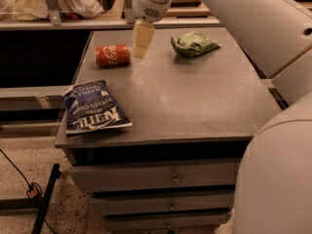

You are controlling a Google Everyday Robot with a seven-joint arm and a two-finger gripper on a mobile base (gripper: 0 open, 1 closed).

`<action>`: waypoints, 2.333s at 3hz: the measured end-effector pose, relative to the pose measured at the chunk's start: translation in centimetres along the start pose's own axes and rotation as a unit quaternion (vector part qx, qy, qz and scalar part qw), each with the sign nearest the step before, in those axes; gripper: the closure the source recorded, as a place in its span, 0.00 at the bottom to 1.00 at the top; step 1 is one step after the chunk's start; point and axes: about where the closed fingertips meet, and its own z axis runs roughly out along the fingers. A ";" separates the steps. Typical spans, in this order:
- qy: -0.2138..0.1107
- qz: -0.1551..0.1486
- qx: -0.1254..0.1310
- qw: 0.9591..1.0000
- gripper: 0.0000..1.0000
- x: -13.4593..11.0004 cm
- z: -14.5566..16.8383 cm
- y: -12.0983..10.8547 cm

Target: Place coke can upright

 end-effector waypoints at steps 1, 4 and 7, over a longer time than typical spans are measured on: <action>0.009 -0.033 -0.006 0.999 0.00 -1.3 1.4 0.0; 0.068 -0.067 -0.022 0.995 0.00 -2.1 7.8 -1.6; 0.106 -0.043 -0.018 0.993 0.00 -3.9 15.6 -4.3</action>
Offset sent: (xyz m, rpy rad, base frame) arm 0.0238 0.0404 -0.0323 -0.1907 -0.0061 0.1202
